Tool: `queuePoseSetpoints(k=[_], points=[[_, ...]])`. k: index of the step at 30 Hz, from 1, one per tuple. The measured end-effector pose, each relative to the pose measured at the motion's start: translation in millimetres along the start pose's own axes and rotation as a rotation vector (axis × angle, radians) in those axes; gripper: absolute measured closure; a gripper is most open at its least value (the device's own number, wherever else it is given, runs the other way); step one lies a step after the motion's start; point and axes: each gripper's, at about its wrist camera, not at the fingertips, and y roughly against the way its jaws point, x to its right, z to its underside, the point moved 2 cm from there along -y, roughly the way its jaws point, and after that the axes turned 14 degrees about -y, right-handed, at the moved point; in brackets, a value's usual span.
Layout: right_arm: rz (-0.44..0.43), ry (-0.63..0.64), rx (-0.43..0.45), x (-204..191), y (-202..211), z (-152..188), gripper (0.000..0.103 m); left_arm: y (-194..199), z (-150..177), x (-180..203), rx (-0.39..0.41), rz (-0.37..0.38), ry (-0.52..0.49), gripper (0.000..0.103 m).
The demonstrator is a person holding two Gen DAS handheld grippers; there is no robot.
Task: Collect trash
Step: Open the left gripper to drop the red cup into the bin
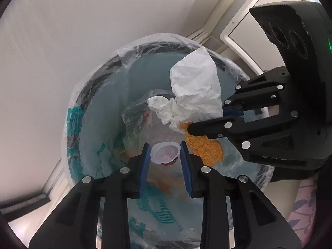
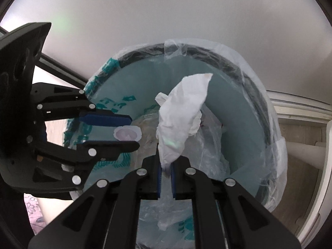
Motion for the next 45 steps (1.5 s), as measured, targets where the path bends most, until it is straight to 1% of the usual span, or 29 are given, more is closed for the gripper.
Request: queuePoseSetpoints(k=[2,3,5,12,19,28,32,40,45], points=[[0.001,0.004,-0.011,-2,-5,1,0.094,-4,0,1,-0.006,0.003,-0.002,0.076],[0.001,0.007,-0.014,1,-10,12,0.094,-5,0,1,-0.01,0.004,-0.005,0.076],[0.003,0.012,-0.021,-2,-15,14,0.094,-10,1,3,-0.019,0.004,-0.005,0.076],[0.008,0.021,-0.028,-7,-15,5,0.094,-15,-3,3,-0.017,0.005,0.0,0.076],[0.017,0.042,-0.039,-10,-18,7,0.094,-14,-5,7,-0.019,0.013,-0.021,0.076],[0.015,0.027,-0.02,-9,-12,4,0.094,-5,-10,9,-0.012,0.007,-0.04,0.076],[0.017,0.044,-0.013,-13,-4,4,0.094,1,-8,9,-0.009,-0.005,-0.033,0.076],[0.028,0.06,-0.002,-20,10,5,0.094,4,-10,20,-0.008,-0.018,-0.039,0.076],[0.033,0.063,0.008,-22,15,4,0.094,5,-9,18,-0.009,-0.027,-0.039,0.076]])
